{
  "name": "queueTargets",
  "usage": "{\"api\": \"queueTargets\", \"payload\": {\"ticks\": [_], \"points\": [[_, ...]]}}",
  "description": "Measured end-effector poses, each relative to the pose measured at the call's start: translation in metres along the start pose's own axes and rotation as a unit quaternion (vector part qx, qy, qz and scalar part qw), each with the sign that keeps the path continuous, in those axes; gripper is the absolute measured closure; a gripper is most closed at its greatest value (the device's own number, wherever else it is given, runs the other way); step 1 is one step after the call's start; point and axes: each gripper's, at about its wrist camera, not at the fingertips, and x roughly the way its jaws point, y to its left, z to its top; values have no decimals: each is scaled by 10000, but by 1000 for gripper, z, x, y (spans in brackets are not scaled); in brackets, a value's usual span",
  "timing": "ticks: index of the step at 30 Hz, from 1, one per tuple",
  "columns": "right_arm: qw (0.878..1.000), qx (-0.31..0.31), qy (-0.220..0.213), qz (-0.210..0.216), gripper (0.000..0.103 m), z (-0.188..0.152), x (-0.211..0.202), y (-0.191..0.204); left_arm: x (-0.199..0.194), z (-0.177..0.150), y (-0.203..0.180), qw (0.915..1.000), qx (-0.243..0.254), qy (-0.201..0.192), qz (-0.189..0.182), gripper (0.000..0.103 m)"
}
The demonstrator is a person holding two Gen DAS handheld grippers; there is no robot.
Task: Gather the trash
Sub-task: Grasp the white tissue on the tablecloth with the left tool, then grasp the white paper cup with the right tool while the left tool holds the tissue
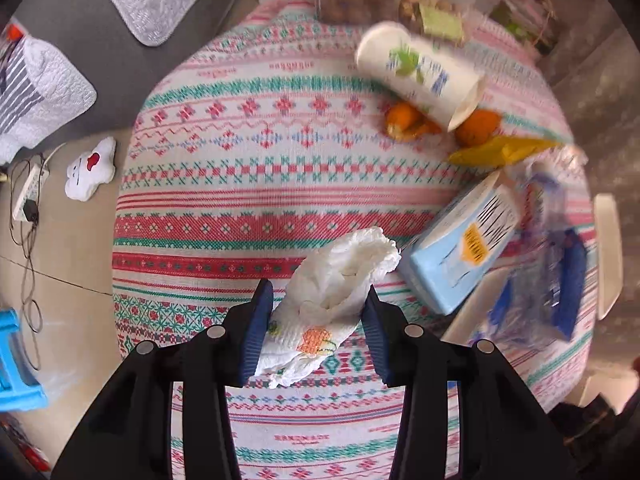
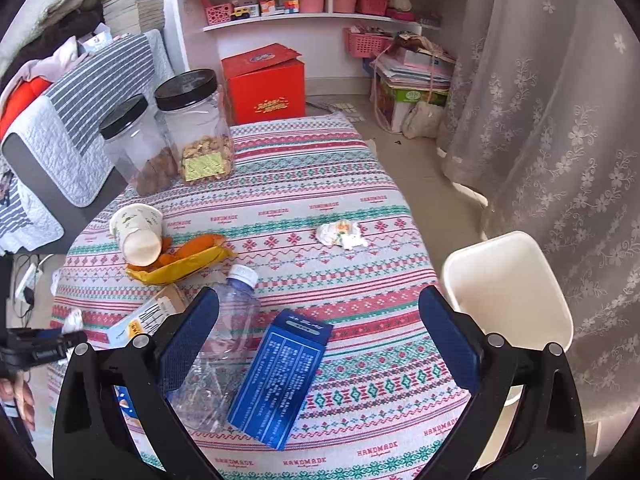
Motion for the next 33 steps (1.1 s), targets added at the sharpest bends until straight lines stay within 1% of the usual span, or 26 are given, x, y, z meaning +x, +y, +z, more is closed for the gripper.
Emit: {"api": "queueTargets", "payload": {"ticks": [1,2,3,4,5,6,7,8,9,10,11,12,13,14,15,16,18,20,24,25,27,28,30,33], "points": [[9999,-86,43,94,7,3,1,6,-23,1,5,9980,-393,-265,-406,59],[9997,-167,89,161,7,7,3,14,-47,1,11,9907,-831,-540,-937,59],[9992,-261,172,244,7,13,6,24,-69,0,15,9792,-1191,-803,-1433,59],[9981,-390,298,375,7,22,10,38,-92,-3,15,9674,-1397,-1097,-1806,59],[9965,-550,397,494,7,30,14,53,-112,-5,12,9588,-1481,-1400,-1979,59],[9945,-742,436,601,7,39,16,71,-131,-11,11,9520,-1515,-1713,-2035,59],[9919,-962,447,704,7,46,17,90,-147,-14,-2,9464,-1521,-1967,-2062,59],[9886,-1204,458,779,7,52,18,109,-159,-18,-2,9413,-1510,-2202,-2067,59],[9847,-1458,483,818,7,56,20,128,-164,-20,1,9379,-1478,-2434,-1980,59],[9805,-1732,516,776,7,58,24,147,-167,-24,5,9373,-1458,-2640,-1749,59],[9758,-2017,524,663,7,59,30,166,-164,-26,11,9409,-1539,-2671,-1401,59],[9696,-2336,521,504,7,57,37,183,-158,-21,22,9451,-1704,-2518,-1198,59],[9611,-2698,525,283,7,53,48,200,-155,-18,32,9424,-1850,-2442,-1345,59],[9515,-3029,541,44,7,49,59,214,-156,-16,41,9357,-1954,-2494,-1554,59],[9421,-3302,577,-143,7,44,70,226,-156,-14,52,9325,-2031,-2545,-1563,59],[9349,-3482,638,-251,7,40,82,237,-160,-13,56,9303,-2083,-2635,-1477,59],[9284,-3611,818,-322,11,37,100,249,-165,-17,65,9245,-2192,-2802,-1369,59],[9272,-3590,981,-416,18,38,115,258,-165,-20,68,9235,-2234,-2792,-1387,59],[9337,-3348,1176,-486,22,48,132,264,-157,-21,76,9257,-2283,-2671,-1401,59],[9349,-3295,1213,-520,25,50,136,264,-156,-22,78,9258,-2291,-2658,-1406,59],[9370,-3174,1342,-562,37,53,144,260,-155,-21,78,9267,-2275,-2641,-1408,59],[9377,-3113,1438,-571,52,53,148,257,-154,-22,78,9272,-2257,-2637,-1409,59],[9407,-2972,1530,-585,52,55,154,250,-154,-22,76,9288,-2203,-2625,-1408,59],[9513,-2670,1496,-381,56,58,150,241,-152,-22,74,9312,-2154,-2590,-1391,59]]}}
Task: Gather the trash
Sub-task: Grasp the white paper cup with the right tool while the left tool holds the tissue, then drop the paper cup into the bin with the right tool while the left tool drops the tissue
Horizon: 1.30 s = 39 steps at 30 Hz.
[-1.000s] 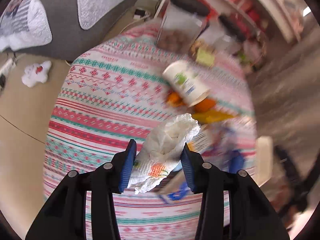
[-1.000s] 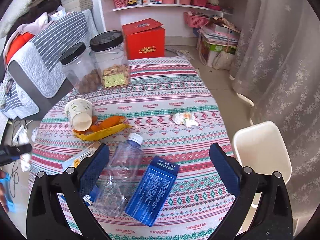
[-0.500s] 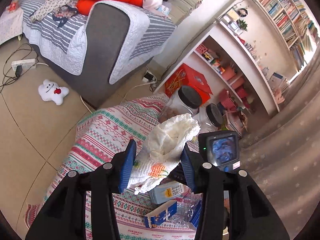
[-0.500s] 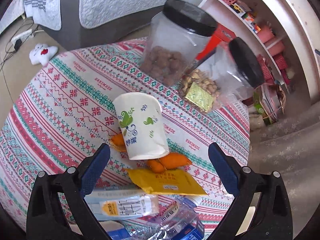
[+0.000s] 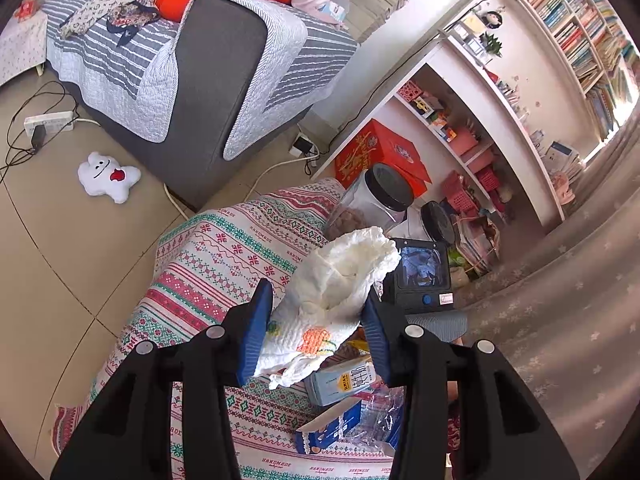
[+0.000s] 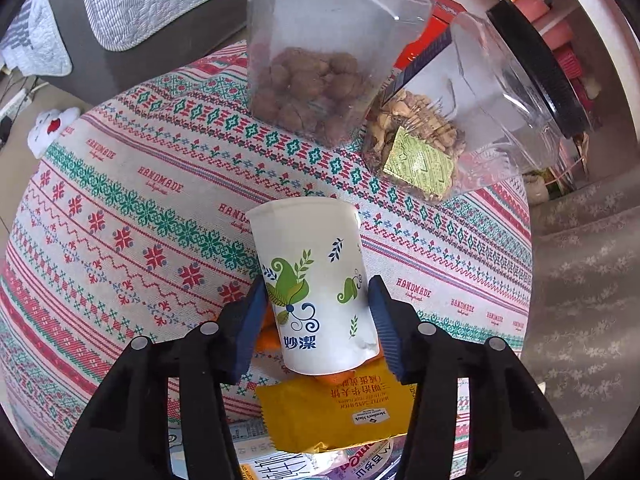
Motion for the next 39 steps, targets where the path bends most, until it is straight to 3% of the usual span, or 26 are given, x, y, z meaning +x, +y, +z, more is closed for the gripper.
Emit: {"api": "queueTargets", "payload": {"ticks": [5,14,23,32,39], "points": [[9967,655,-200,430,58,-5,-17,-32,2,0,2,10000,-76,-8,26,59],[9810,1305,-1299,614,58,-16,-84,-79,7,-6,-9,10000,41,6,-90,59],[9571,1844,-2201,401,57,-59,-138,-136,8,-14,-24,9996,229,-55,-177,59],[9202,2829,-2684,-348,55,-135,-155,-217,21,-27,-43,9988,465,15,-175,59],[8771,3752,-2758,-1178,54,-213,-143,-281,32,-38,-63,9971,751,41,-119,59]]}}
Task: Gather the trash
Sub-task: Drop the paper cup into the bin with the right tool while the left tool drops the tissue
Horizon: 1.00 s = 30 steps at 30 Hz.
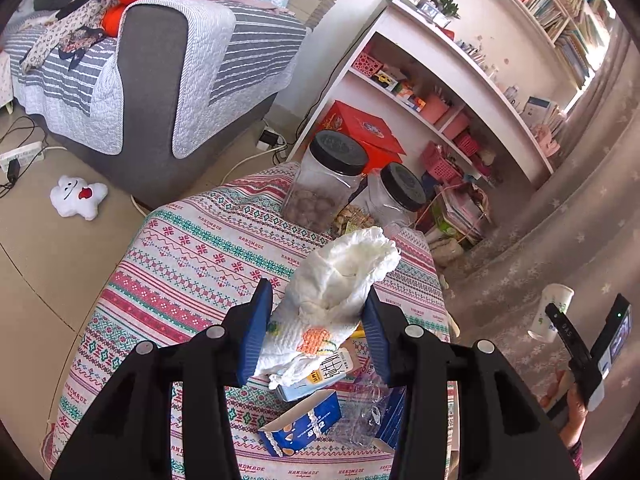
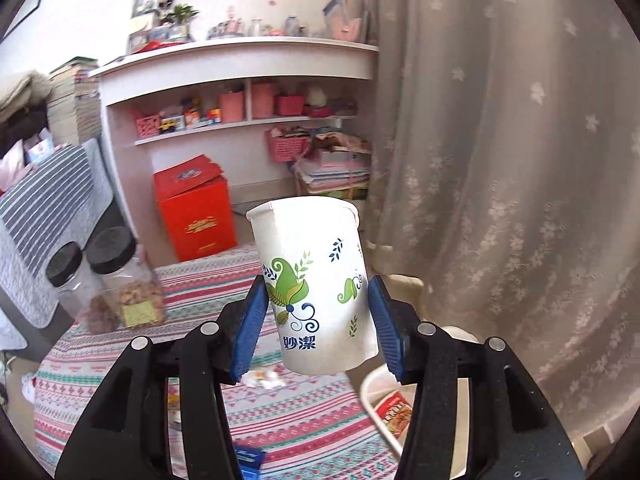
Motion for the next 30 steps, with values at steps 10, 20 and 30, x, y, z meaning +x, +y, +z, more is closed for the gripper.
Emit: {"api": "queueTargets", "payload": {"ticks": [10,20,30], "points": [[9821,971,758,-1423,17,-48,24,-124,28,-24,-48,9986,458,222,-108,59],[9659,2311,373,-1111,7,-33,-3,-201,65,-81,-160,9815,1475,737,-976,59],[9501,2823,347,-1284,7,-33,-4,-251,114,-147,-337,9471,2100,1363,-2010,59]]}}
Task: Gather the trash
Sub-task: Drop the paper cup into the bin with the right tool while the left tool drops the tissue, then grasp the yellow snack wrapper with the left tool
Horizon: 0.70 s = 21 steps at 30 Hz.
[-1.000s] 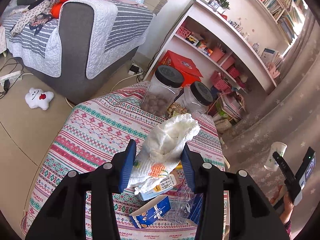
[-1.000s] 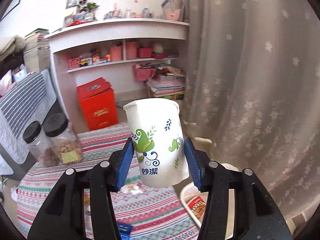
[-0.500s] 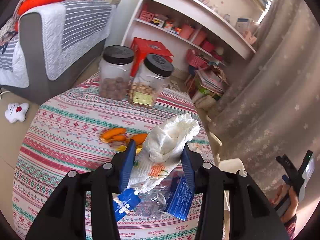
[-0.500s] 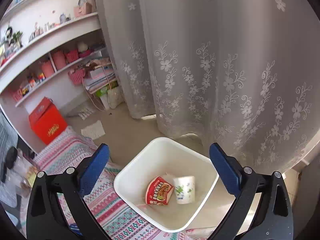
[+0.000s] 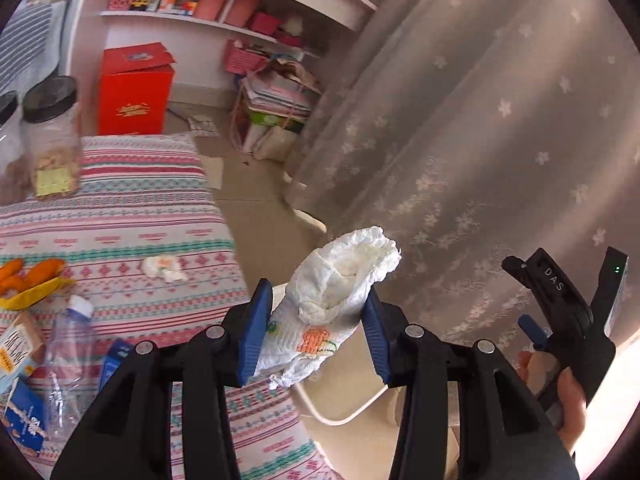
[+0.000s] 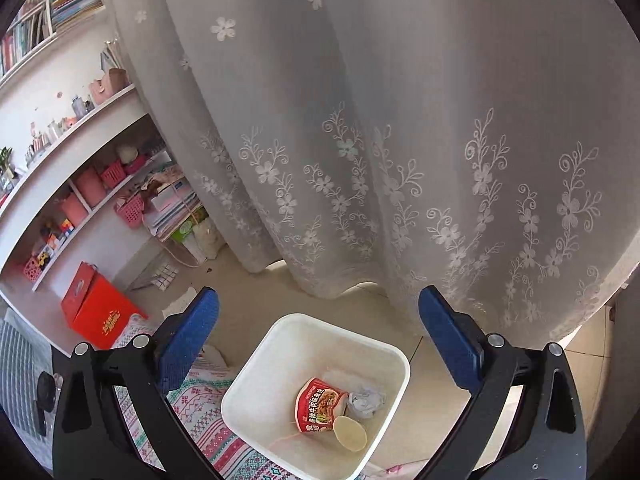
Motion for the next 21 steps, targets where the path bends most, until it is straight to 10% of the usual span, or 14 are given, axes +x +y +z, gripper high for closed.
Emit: {"api": "queueTargets", "payload": {"ticks": [11,21], "points": [[9974,654,-38,-294,7,30,11,-51,79,7,-86,9974,219,510,-464,56],[9985,479,168,-206,7,26,18,-42,81,2,-65,9979,97,633,59,21]]}}
